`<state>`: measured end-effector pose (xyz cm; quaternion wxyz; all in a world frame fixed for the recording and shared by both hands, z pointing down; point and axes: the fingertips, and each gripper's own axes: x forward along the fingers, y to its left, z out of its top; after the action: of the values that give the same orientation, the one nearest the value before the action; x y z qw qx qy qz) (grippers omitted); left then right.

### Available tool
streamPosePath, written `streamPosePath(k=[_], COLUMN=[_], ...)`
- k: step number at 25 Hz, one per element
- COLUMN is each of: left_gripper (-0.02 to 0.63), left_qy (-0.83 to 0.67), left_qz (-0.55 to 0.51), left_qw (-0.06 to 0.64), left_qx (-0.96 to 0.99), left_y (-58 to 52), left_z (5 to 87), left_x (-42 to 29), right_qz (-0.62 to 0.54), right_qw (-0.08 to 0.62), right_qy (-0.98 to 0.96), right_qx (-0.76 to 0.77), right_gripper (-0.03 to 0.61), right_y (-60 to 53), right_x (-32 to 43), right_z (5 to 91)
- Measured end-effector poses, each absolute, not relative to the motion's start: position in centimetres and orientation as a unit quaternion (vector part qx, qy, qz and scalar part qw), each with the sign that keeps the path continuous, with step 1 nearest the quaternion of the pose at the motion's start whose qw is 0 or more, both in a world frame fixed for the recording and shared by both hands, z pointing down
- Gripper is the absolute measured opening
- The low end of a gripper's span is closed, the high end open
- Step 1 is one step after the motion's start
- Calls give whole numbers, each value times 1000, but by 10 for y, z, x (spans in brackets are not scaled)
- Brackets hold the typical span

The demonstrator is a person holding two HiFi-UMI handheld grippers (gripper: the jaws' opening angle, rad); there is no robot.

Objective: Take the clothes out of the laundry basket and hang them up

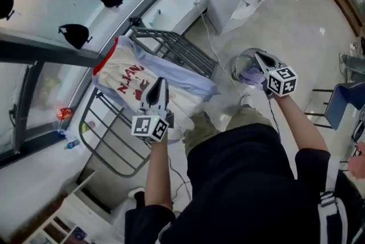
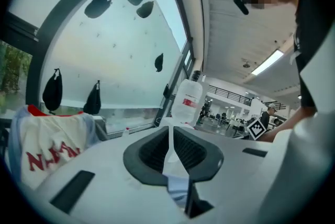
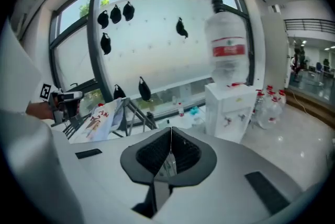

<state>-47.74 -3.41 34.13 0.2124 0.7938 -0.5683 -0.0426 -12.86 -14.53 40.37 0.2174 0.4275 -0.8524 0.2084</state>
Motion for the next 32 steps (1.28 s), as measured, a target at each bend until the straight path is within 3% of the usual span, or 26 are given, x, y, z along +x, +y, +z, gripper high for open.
streamPosePath(k=[9,14,23,32], left_gripper=[28,28,29,29], left_qy=[-470,-413,-308,-152], left_qz=[34,89,193,306], left_qw=[235,241,255,259], left_qx=[850,874,896,904], left_y=[-62,-74,-76,-49], left_z=[366,402,483,618], left_x=[-220,-79,93,185], right_qz=[284,310,366,374], right_qw=[193,194,154,134], right_qy=[-783,-778,-739,-720], right_qx=[519,511,544,568], right_gripper=[2,2,2,2], right_y=[-92,-78,-54,-44], right_x=[139,235,324,338], right_z=[462,489,525,565])
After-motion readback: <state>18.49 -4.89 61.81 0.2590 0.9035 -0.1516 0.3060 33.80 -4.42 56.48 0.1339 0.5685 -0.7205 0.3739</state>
